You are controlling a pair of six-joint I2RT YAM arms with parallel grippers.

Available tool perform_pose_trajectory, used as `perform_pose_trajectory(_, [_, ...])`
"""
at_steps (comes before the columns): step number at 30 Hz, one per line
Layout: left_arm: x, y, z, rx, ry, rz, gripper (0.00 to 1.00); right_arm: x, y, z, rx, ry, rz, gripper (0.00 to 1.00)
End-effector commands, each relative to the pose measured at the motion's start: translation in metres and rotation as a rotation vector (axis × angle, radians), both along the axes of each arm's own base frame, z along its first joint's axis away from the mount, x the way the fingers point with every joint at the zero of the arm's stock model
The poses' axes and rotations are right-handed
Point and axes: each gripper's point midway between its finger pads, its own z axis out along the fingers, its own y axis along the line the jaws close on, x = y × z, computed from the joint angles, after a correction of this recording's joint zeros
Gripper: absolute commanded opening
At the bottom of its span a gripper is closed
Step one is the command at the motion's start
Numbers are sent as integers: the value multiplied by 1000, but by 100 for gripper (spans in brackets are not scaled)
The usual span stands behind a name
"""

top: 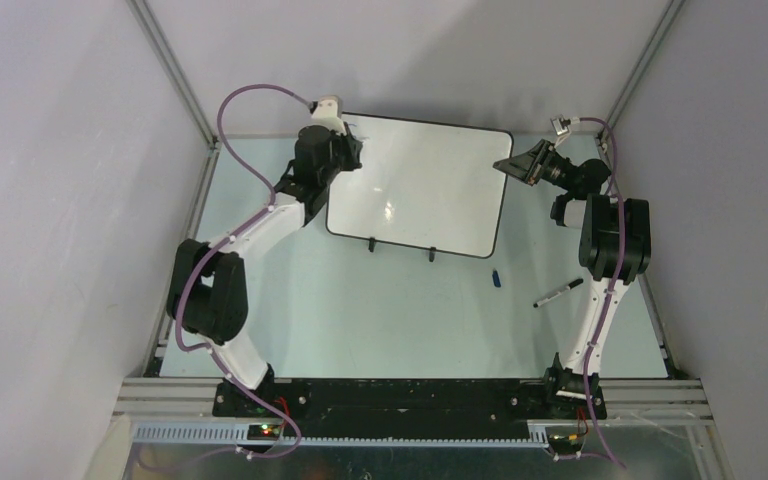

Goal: Write a sentence on the whiteboard

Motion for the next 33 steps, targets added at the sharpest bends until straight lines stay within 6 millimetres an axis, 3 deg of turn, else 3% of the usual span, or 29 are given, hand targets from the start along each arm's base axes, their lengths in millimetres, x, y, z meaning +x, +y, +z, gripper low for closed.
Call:
perform_pose_trajectory(1, [6, 3, 22, -5, -46, 33, 0, -15, 8, 26, -33, -97, 44, 0])
perform_pose_trajectory(14, [7, 18, 23, 20, -48, 109, 0, -15, 8, 27, -35, -98, 46, 0])
perform_pose_trajectory(18, [5, 13, 26, 8, -59, 81, 0, -15, 8, 26, -34, -96, 45, 0])
perform_pose_trajectory(21, [-1, 8, 33, -20, -87, 44, 0, -15, 8, 27, -34, -96, 45, 0])
perform_pose_trajectory(22, [-4, 4, 44, -48, -132, 19, 0, -15, 8, 27, -34, -96, 46, 0])
perform_pose_trajectory(25, [-18, 8, 54, -91, -188, 16, 0, -15, 8, 27, -34, -97, 45, 0])
perform_pose_trajectory(33, [-14, 6, 59, -90, -201, 15, 0, -15, 8, 27, -35, -97, 44, 0])
